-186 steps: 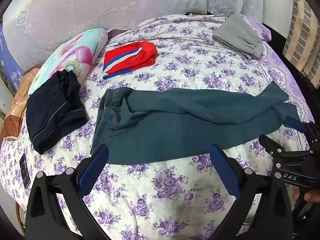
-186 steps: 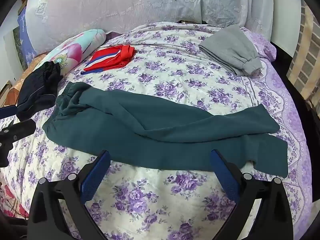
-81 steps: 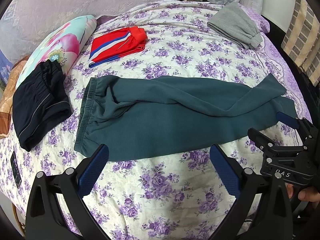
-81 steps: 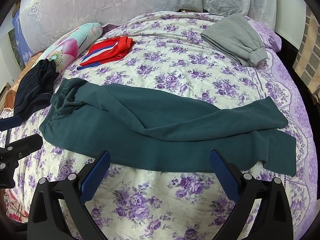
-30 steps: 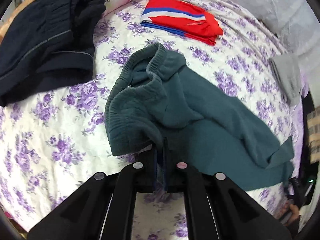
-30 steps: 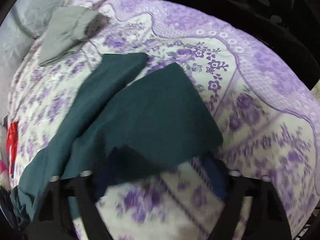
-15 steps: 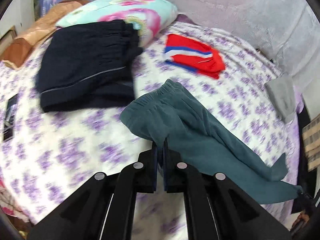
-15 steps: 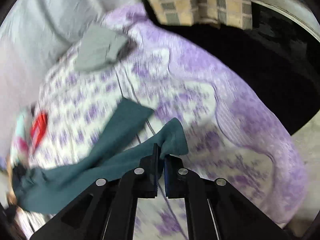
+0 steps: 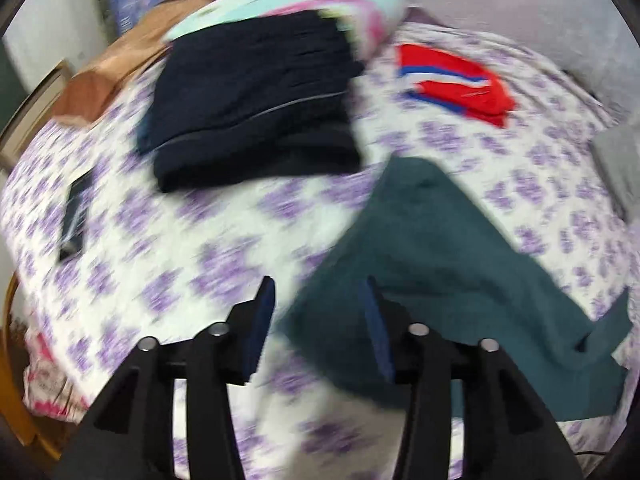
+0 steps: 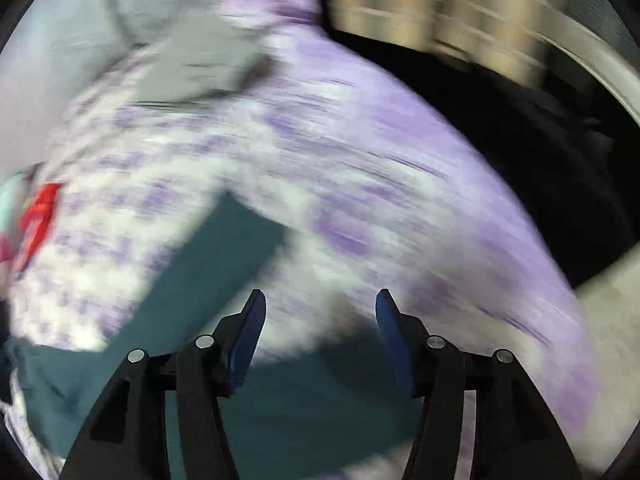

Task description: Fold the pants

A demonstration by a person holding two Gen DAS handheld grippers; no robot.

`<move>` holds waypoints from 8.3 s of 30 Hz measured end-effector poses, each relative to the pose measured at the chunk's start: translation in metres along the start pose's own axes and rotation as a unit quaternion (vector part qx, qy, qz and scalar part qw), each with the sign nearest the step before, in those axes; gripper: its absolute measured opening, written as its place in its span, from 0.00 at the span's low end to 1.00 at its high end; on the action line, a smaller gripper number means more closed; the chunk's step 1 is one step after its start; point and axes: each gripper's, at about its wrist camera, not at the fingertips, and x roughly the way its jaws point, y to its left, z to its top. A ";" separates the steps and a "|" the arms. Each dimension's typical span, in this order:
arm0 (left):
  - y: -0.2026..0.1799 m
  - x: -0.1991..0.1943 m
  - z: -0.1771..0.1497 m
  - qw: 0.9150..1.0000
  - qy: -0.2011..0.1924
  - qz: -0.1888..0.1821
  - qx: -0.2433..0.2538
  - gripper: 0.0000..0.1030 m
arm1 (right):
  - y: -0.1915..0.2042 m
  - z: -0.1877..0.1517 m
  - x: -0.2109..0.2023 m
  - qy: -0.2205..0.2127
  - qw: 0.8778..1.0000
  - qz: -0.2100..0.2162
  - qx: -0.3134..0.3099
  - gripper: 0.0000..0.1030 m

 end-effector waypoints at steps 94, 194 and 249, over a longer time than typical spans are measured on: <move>-0.088 0.159 0.087 0.972 0.064 0.033 0.225 0.32 | 0.203 0.060 0.140 0.098 0.963 0.044 -0.248 0.34; -0.091 0.179 0.118 0.932 0.053 -0.094 0.346 0.08 | 0.337 0.047 0.109 -0.033 0.924 0.026 -0.381 0.80; 0.026 0.066 -0.033 0.963 0.195 -0.150 -0.112 0.67 | 0.202 -0.099 -0.020 0.155 0.896 0.320 -0.266 0.40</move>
